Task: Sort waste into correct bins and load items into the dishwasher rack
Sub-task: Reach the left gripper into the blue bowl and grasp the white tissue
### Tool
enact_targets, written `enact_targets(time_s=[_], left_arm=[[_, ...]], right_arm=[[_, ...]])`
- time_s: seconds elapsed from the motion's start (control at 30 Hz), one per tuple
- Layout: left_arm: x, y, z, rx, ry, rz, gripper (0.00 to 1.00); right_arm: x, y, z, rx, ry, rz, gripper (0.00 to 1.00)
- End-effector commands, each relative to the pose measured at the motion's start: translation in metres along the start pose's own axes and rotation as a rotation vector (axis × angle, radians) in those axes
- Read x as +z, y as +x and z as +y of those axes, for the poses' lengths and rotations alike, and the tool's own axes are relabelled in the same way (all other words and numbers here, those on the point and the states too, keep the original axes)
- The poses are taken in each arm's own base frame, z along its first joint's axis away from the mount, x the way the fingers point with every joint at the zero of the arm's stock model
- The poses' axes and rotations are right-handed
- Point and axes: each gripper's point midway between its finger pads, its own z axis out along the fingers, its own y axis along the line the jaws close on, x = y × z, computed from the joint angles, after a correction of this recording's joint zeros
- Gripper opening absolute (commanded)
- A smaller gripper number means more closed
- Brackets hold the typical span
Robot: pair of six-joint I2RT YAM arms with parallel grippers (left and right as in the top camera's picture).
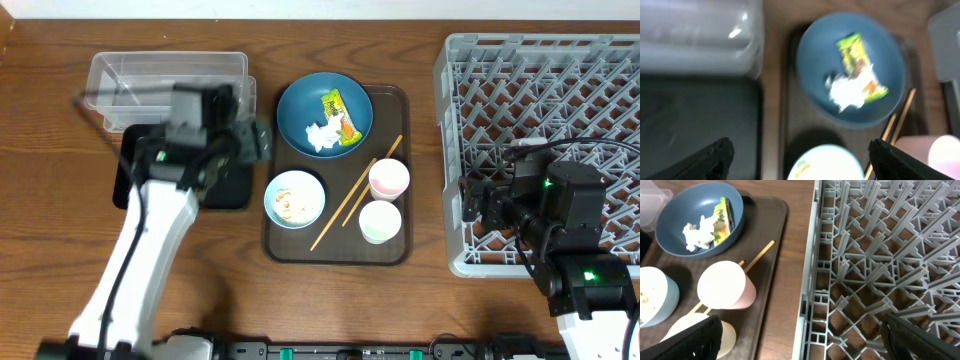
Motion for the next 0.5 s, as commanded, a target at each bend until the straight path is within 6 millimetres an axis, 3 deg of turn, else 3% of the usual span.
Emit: enact_targets(time_s=[0.0, 0.2, 0.47], left_arm=[[0.019, -0.022, -0.022, 0.048, 0.037, -0.006, 0.89], [0.072, -0.018, -0.048, 0.095, 0.068, 0.048, 0.89], [0.136, 0.013, -0.075, 0.153, 0.101, 0.109, 0.89]], right_arm=[[-0.005, -0.008, 0.004, 0.0, -0.013, -0.024, 0.99], [-0.005, -0.009, 0.004, 0.0, -0.013, -0.026, 0.99], [-0.005, -0.009, 0.004, 0.0, -0.013, -0.025, 0.99]])
